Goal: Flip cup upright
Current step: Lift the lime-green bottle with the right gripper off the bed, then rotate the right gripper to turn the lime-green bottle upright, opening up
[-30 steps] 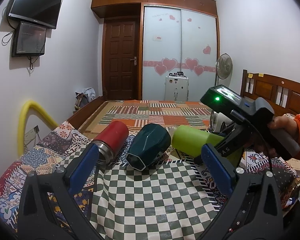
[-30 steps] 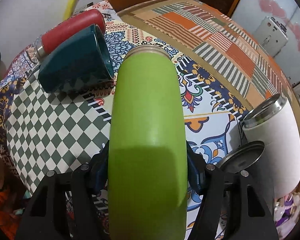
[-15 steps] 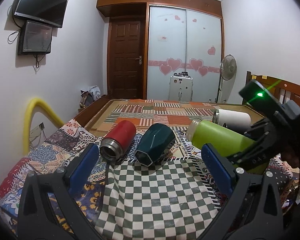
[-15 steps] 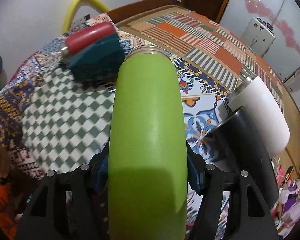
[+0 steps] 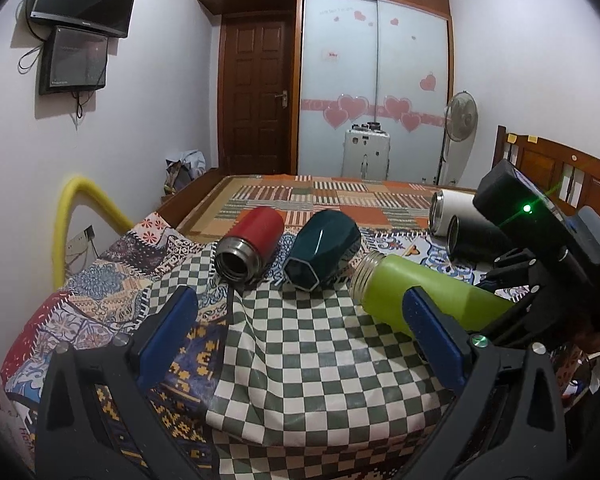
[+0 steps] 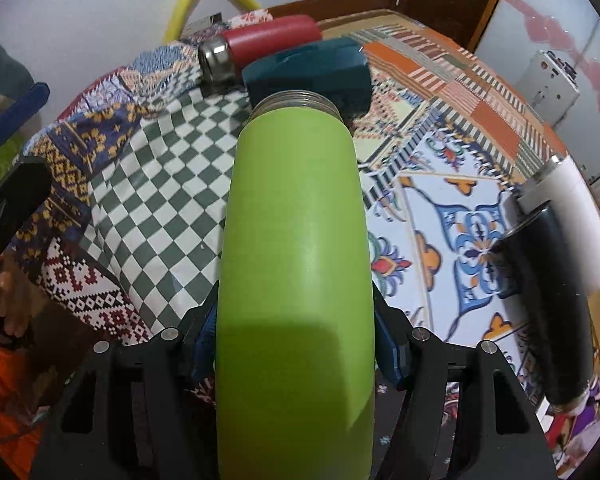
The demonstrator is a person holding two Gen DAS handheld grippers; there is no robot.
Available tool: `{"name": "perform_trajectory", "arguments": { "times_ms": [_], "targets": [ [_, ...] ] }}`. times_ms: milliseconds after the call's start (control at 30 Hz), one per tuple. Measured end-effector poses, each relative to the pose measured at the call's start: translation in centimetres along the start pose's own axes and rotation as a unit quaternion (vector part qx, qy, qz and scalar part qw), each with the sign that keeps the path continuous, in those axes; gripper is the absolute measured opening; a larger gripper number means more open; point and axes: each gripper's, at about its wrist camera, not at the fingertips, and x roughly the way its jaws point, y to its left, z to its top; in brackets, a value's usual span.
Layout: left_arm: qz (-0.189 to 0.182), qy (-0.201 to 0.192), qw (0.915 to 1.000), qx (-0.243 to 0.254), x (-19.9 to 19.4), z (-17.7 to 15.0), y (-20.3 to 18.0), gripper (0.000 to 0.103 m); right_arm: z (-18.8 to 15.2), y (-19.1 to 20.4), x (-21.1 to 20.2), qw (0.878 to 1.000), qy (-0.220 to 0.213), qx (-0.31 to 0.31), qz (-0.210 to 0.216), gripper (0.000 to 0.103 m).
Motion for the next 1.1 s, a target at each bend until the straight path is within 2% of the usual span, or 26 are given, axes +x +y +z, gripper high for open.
{"name": "perform_trajectory", "arguments": {
  "times_ms": [267,500,700,867,967,1100],
  "targets": [
    [0.005,0.013,0.9998,0.013,1.3,-0.2,-1.3,0.103,-0.3,-0.7,0.3,1.000,0.018,-0.007,0.009,0.062],
    [-0.008,0.031,0.9993,0.019,1.8,1.0,-2.7,0.103,-1.3,-0.4,-2.3,1.000,-0.027,-0.009,0.013,0.064],
    [-0.035,0.067,0.9968,0.023,2.7,2.9,-5.1,0.103,-4.3,-2.6,-6.5,0.994,-0.108,0.033,0.005,0.065],
    [-0.069,0.146,0.9869,0.001,6.1,4.0,-8.6,0.103,-7.5,-5.2,-10.4,0.977,-0.193,0.080,-0.039,0.065],
    [-0.064,0.193,0.9789,0.020,8.6,3.5,-11.4,0.103,-9.4,-6.6,-11.8,0.966,-0.228,0.112,-0.049,0.065],
    [-0.046,0.194,0.9797,0.022,9.6,3.4,-13.4,0.103,-11.9,-8.0,-12.9,0.955,-0.257,0.135,-0.059,0.065]
  ]
}}
